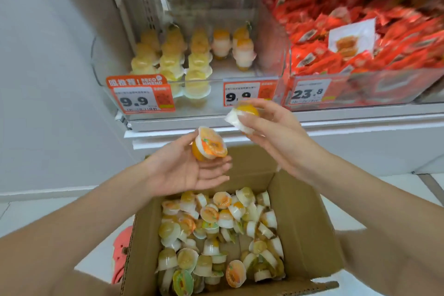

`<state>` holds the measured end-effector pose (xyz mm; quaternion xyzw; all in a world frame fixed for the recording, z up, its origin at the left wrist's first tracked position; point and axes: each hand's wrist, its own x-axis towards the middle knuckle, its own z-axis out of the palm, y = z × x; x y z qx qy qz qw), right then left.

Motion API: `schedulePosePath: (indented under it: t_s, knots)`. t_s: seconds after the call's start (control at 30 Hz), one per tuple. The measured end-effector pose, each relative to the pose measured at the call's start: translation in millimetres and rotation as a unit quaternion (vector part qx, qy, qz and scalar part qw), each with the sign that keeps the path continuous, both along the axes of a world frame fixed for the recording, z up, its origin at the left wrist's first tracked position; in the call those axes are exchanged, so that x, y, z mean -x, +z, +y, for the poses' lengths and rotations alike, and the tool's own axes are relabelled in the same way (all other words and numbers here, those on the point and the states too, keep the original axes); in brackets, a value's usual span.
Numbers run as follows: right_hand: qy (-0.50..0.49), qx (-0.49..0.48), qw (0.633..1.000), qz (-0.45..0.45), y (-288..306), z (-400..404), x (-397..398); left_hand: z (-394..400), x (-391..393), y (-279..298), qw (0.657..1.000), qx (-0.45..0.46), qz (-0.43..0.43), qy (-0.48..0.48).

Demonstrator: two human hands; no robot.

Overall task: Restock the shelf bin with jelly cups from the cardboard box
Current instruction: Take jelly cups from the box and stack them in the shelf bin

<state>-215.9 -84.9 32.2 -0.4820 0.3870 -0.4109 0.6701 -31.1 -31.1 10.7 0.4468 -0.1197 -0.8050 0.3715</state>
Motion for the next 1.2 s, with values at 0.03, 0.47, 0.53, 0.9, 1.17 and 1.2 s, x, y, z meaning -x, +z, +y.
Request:
schedulePosePath:
  t_s: [0.03, 0.47, 0.53, 0.9, 1.17, 1.2]
  knots:
    - [0.003, 0.068, 0.998, 0.018, 11, 4, -2, 1, 7, 13, 1.0, 0.018, 0.015, 0.017]
    - [0.192, 0.25, 0.942, 0.112, 38, 1, -6, 9, 15, 44, 0.975, 0.163, 0.095, 0.12]
    - [0.203, 0.274, 0.927, 0.158, 36, 0, -5, 11, 16, 47, 0.978, 0.139, 0.077, 0.135]
    - [0.185, 0.317, 0.888, 0.277, 43, 2, -8, 16, 15, 56, 0.99, 0.127, -0.048, 0.037]
    - [0.031, 0.474, 0.734, 0.485, 111, -124, -36, -15, -46, 47, 0.62, 0.281, -0.723, -0.115]
    - [0.045, 0.48, 0.709, 0.514, 111, -143, -45, -21, -55, 47, 0.585, 0.271, -0.756, -0.111]
